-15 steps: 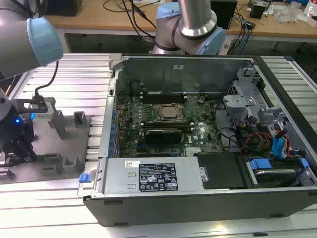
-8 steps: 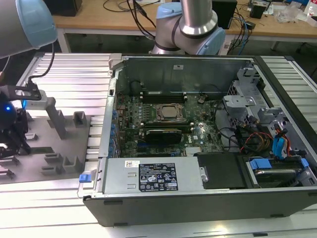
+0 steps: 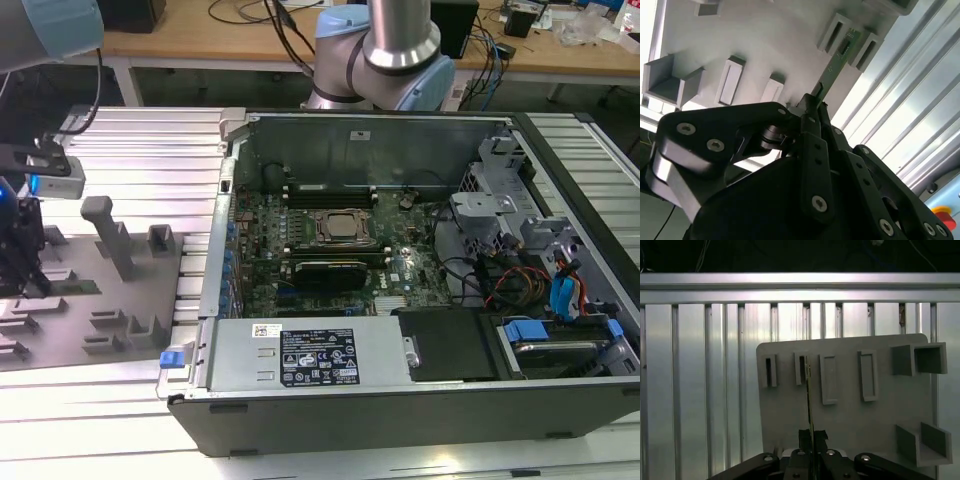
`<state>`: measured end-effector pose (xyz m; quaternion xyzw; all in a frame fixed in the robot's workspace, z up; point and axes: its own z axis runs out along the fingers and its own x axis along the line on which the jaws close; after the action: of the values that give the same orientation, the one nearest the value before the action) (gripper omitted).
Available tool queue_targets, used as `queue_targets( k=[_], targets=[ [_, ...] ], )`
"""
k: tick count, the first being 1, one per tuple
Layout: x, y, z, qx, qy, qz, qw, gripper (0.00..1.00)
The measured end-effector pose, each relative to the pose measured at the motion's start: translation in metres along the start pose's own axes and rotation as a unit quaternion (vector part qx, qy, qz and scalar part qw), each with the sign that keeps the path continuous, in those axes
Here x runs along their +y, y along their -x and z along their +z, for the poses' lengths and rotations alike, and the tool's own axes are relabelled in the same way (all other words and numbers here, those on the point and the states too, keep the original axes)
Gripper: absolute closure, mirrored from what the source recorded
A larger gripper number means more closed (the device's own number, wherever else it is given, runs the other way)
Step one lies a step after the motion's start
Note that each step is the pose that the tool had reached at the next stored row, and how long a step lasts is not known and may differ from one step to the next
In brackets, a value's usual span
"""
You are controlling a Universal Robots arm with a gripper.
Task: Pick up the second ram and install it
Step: 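Pick up the second ram and move it above second insertion slot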
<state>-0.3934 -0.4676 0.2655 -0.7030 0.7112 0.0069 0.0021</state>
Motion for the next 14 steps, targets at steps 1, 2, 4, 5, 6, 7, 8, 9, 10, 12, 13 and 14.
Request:
queue_targets(
  k=[1, 2, 4, 5, 6, 7, 8, 9, 10, 12, 13, 14],
  targets=[
    [0.0, 0.0001, -0.0031, 0.0, 0.0, 0.0, 1.0, 0.86],
    [0.0001, 0.0002, -0.0067, 0.0, 0.0, 0.0, 1.0, 0.86],
    [0.0001, 0.0005, -0.0137, 0.0, 0.0, 0.0, 1.0, 0.86],
    [0.0001, 0.0007, -0.0172, 0.0, 0.0, 0.0, 1.0, 0.86],
    [0.0002, 0.0009, -0.0188, 0.0, 0.0, 0.0, 1.0, 0.86],
    [0.0002, 0.0011, -0.0207, 0.0, 0.0, 0.0, 1.0, 0.86],
    [0.0002, 0.0015, -0.0253, 0.0, 0.0, 0.0, 1.0, 0.86],
    [0.0002, 0.0017, -0.0276, 0.0, 0.0, 0.0, 1.0, 0.86],
    [0.0002, 0.0018, -0.0291, 0.0, 0.0, 0.0, 1.0, 0.86],
    [0.0003, 0.0025, -0.0355, 0.0, 0.0, 0.0, 1.0, 0.86],
    [0.0003, 0.0031, -0.0405, 0.0, 0.0001, 0.0, 1.0, 0.86],
    [0.0003, 0.0037, -0.0467, 0.0, 0.0, 0.0, 1.0, 0.86]
  ],
)
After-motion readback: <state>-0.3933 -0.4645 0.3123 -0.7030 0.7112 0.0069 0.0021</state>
